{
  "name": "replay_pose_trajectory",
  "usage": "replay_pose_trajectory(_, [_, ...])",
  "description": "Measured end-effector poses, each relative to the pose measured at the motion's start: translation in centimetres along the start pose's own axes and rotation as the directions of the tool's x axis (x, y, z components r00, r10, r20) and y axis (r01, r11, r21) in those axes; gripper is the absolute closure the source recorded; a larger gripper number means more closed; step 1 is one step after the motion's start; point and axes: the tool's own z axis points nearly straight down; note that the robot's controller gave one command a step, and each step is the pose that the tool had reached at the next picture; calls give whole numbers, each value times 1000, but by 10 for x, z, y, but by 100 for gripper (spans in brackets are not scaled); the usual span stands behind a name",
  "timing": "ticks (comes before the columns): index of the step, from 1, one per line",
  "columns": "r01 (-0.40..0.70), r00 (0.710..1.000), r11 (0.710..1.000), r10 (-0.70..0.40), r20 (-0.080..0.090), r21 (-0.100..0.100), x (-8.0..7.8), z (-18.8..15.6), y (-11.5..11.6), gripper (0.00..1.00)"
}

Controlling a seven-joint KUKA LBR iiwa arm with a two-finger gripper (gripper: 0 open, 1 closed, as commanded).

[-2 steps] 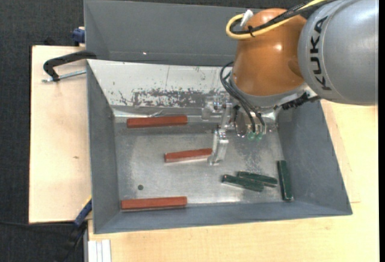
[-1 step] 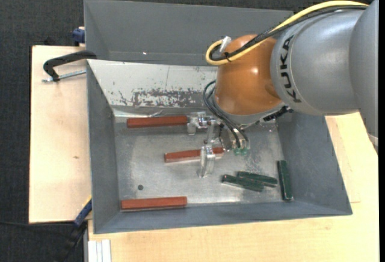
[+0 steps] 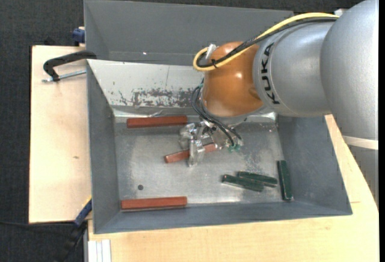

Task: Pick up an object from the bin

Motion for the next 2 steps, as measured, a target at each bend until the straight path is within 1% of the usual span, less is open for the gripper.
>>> replay_pose_trajectory(1, [0, 1000, 1000, 0, 0, 0, 0, 0, 0, 100])
replay_pose_trajectory(2, [27, 1000, 1000, -27, 4, 1, -13, -152, 12, 100])
